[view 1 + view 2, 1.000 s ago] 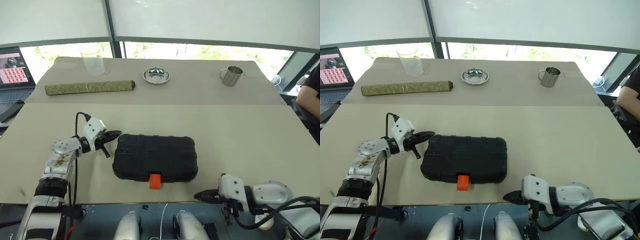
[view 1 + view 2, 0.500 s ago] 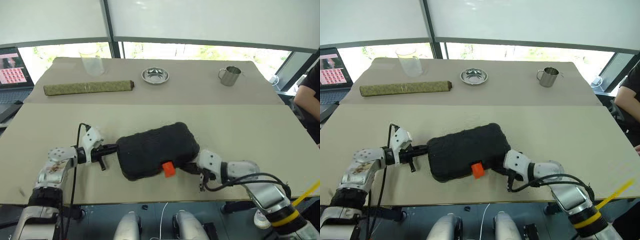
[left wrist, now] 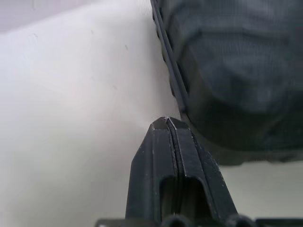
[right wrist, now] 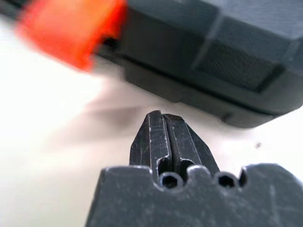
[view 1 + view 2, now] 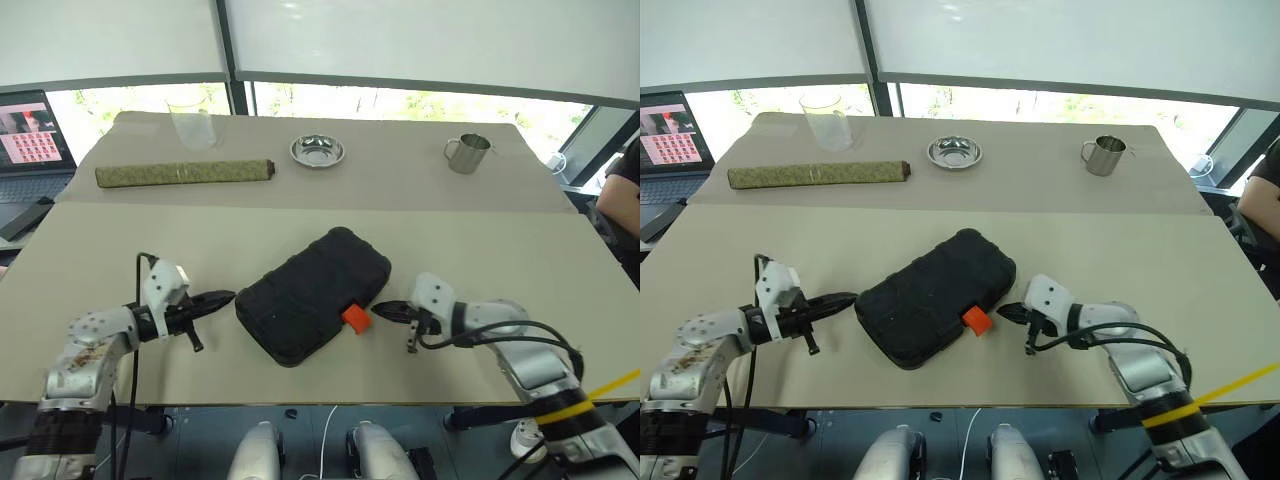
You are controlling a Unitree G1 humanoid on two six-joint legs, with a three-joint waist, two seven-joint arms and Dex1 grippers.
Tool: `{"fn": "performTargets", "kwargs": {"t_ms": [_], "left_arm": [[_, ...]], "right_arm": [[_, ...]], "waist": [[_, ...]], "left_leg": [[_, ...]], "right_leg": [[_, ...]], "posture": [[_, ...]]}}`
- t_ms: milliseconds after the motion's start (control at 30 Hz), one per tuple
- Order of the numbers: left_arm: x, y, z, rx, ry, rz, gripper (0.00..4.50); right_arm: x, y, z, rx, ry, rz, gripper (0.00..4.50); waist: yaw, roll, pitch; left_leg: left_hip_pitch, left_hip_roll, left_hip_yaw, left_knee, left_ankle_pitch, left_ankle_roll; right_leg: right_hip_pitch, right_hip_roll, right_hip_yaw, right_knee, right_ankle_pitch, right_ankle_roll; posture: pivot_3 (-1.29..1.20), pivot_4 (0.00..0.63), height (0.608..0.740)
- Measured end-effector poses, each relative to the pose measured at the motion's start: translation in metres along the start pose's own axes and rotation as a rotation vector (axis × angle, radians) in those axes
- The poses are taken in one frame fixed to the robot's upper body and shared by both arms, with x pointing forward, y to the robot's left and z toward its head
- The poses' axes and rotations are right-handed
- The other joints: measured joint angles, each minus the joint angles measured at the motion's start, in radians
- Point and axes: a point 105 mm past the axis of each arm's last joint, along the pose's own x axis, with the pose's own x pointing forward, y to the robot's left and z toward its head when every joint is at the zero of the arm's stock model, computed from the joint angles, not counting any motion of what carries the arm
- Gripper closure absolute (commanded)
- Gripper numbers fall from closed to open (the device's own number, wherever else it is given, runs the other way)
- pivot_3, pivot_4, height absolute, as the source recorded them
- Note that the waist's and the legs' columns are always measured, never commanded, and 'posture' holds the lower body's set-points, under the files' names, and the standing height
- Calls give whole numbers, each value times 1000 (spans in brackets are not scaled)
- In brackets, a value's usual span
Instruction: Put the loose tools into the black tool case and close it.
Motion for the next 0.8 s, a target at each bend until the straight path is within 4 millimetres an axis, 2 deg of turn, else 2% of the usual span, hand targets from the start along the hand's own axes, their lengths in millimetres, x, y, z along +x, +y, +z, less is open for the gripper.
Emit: {"fn": "performTargets", "kwargs": {"t_ms": [100, 167, 267, 367, 567, 800], "left_arm": [[12, 2, 21, 15, -40, -62, 4447], [22, -4, 30, 21, -50, -131, 4447], [44, -20, 33, 20, -51, -242, 4447], [65, -39, 30, 30, -40, -342, 4447], [72, -42, 31, 102, -19, -380, 4447], [71, -42, 30, 118, -32, -380, 4447]], "right_arm": [[-12, 17, 11, 63, -37, 52, 4487], [-18, 26, 24, 77, -62, 83, 4487], [-16, 33, 39, 54, -86, 92, 4487], [-9, 31, 50, 46, -126, 73, 4487], [-1, 29, 44, 49, -103, 73, 4487], [3, 31, 42, 34, -97, 88, 4487]], "waist": [[1, 0, 0], [1, 0, 0], [-4, 0, 0], [-8, 0, 0], [-9, 0, 0], [-10, 0, 0]], "left_leg": [[0, 0, 0, 0, 0, 0], [0, 0, 0, 0, 0, 0], [0, 0, 0, 0, 0, 0], [0, -1, 0, 0, 0, 0], [0, -1, 0, 0, 0, 0], [0, -1, -1, 0, 0, 0]], "right_leg": [[0, 0, 0, 0, 0, 0], [1, 0, 0, 0, 0, 0], [0, 1, 0, 0, 0, 0], [0, 1, 0, 0, 0, 0], [0, 1, 0, -1, 0, 0], [1, 0, 0, -1, 0, 1]], "posture": [[0, 150, 740], [0, 150, 740], [0, 150, 740], [0, 150, 740], [0, 150, 740], [0, 150, 740]]}}
